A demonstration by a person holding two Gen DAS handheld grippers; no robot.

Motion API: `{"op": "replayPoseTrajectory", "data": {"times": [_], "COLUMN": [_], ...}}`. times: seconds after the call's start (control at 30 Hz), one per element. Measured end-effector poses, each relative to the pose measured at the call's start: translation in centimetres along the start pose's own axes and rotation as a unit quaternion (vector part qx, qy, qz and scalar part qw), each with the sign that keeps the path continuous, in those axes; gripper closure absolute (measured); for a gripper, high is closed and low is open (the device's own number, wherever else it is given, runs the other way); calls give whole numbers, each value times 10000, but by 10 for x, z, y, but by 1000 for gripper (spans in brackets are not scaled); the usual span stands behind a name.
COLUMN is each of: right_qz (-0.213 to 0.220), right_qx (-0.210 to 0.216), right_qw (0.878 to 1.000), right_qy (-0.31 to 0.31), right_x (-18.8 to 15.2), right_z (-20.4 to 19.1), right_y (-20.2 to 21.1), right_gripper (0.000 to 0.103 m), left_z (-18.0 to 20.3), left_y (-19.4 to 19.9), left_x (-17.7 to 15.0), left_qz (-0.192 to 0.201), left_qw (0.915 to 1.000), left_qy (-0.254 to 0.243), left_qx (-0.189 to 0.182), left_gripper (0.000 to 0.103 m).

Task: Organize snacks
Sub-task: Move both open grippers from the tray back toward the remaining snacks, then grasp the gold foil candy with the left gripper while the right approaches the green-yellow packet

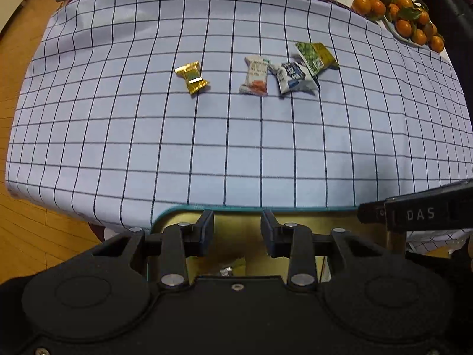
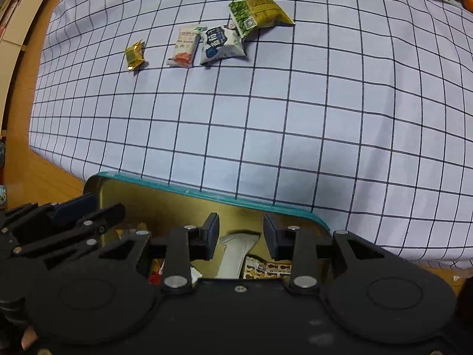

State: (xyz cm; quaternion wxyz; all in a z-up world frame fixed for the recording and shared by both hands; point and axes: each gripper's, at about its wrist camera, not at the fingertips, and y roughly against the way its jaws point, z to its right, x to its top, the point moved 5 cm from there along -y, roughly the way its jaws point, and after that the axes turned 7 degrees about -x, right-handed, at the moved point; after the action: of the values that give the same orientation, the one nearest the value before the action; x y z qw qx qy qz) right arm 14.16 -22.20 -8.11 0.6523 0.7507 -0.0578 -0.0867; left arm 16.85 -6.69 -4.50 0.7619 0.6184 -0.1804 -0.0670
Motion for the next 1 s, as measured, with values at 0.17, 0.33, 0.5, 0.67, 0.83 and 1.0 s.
{"op": "replayPoseTrajectory", "data": {"times": [0.17,0.33,0.5,0.67,0.83,1.0], "right_qz": [-101,-144,-148,-202,-248,-225], "right_qx": [-55,-83,-181,-270,-382,-436], "right_qw": [9990,9970,9950,9930,9910,9862], "right_qy": [-433,-762,-974,-1131,-1256,-1579], "right_x": [17,33,47,57,67,79], "right_z": [9,18,23,25,28,37], "right_y": [-6,-9,-13,-19,-27,-34], "right_gripper": [67,67,67,67,67,67], "left_z": [-4,-12,-24,-36,-53,-72], "left_y": [-11,-24,-41,-56,-63,-61], "left_x": [36,68,101,126,135,137], "left_qz": [180,218,235,257,232,244], "left_qw": [9996,9996,9993,9983,9983,9967], "left_qy": [-121,-85,78,117,377,723], "left_qx": [159,131,285,506,368,267], "left_gripper": [59,59,59,59,59,59]}}
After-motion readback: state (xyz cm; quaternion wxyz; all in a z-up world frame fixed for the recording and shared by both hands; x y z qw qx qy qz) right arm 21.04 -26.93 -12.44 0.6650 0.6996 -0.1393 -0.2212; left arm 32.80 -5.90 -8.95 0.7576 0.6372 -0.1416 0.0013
